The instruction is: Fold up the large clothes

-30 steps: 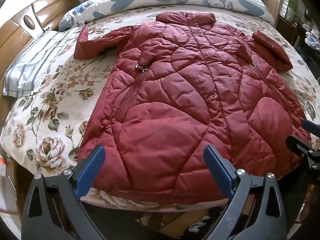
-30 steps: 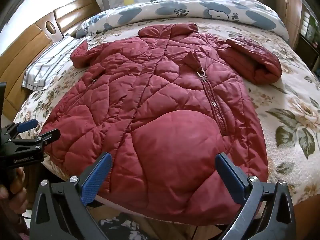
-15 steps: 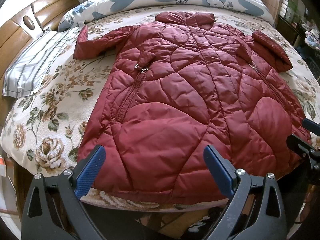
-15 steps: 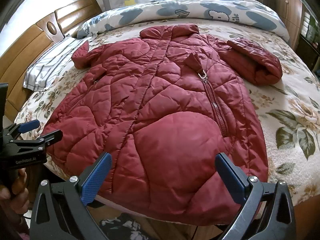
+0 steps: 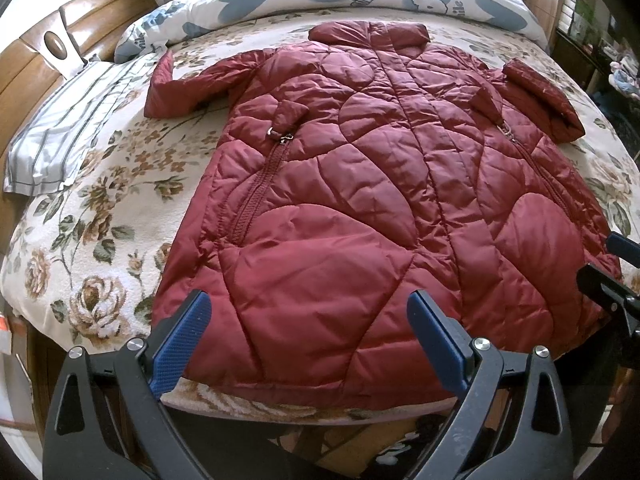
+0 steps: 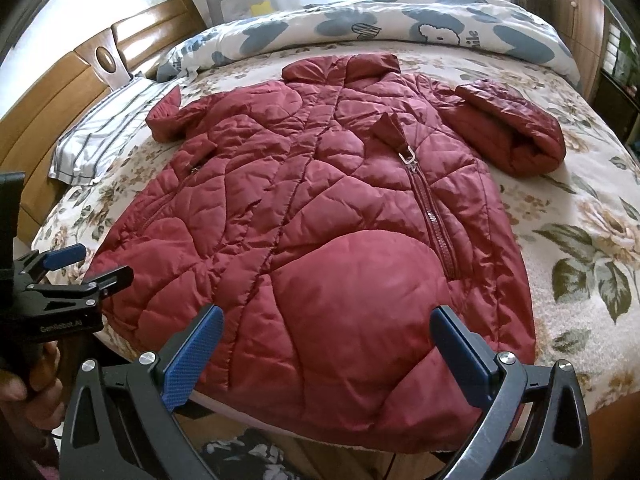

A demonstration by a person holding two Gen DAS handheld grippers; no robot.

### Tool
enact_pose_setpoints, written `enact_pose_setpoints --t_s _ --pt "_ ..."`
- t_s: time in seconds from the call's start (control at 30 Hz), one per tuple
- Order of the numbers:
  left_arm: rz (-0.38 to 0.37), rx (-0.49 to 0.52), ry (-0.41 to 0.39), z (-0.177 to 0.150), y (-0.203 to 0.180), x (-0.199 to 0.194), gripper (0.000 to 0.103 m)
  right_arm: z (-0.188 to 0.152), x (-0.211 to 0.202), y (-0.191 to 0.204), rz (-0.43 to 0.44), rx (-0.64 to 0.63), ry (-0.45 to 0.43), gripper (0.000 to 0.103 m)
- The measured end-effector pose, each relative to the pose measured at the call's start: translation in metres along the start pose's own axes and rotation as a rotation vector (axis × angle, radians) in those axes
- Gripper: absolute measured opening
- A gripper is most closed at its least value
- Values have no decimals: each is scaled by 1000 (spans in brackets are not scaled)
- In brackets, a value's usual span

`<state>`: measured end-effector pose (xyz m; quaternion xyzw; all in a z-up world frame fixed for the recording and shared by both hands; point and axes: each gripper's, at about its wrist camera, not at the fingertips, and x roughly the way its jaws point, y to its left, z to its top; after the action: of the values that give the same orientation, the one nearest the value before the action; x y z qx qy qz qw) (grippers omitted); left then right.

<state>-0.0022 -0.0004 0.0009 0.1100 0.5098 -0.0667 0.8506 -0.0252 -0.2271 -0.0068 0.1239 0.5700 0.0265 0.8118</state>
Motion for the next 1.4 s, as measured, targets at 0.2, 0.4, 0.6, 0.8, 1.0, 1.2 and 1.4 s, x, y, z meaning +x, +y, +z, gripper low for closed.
enact_pose_setpoints --t_s 0.2,0.4,0.6,0.8,1.0,1.2,1.4 --pt "-4 -2 7 2 -3 7 99 -1 0 0 1 1 1 103" --pt "-22 -3 36 4 -1 14 99 0 4 -1 4 5 5 103" --pt "-46 -14 19 10 3 20 99 6 7 -10 2 24 0 103" --pt "-52 -12 22 20 2 29 99 19 6 -26 -7 53 -33 103" --pt "-83 -17 26 34 6 34 99 37 6 -53 -36 83 -63 103" --pt "-103 -33 14 56 10 40 99 56 12 -88 -82 128 -77 103" --pt "-107 -70 -23 80 17 44 99 82 22 -126 -138 158 -88 103"
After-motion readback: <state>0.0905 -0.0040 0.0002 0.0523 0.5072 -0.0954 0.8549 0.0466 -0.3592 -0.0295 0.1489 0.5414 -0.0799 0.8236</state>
